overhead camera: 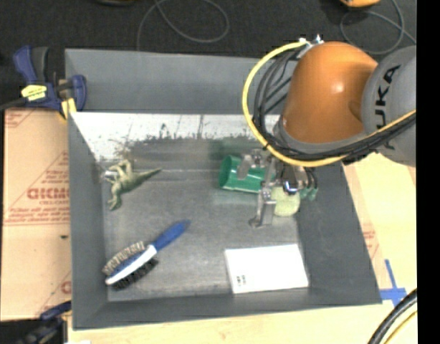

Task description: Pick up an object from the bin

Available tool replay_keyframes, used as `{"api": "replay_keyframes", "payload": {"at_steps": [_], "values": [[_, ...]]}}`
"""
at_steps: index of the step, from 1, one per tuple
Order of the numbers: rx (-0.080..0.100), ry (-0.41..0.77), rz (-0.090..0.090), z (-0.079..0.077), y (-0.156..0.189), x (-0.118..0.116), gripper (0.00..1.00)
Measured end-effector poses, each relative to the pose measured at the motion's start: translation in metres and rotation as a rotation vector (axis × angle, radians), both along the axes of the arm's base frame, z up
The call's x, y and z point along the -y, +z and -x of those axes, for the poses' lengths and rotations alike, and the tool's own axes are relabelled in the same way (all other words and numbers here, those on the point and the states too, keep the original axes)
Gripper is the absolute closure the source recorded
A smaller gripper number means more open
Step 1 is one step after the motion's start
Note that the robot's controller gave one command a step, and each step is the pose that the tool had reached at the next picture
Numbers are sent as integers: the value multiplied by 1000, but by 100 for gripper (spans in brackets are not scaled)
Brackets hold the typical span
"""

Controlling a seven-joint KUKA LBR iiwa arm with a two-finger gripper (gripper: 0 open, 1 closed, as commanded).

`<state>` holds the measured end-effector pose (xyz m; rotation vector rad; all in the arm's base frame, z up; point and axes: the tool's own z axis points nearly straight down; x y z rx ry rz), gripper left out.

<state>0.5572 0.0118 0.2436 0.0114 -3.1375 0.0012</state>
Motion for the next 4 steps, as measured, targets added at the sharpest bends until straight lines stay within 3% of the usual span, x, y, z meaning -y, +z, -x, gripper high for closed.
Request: {"api": "replay_keyframes", "payload": {"at_steps": [1,4], "values": [[8,-1,0,-1,5,0,100],[8,-1,-1,-1,5,0,100]]}}
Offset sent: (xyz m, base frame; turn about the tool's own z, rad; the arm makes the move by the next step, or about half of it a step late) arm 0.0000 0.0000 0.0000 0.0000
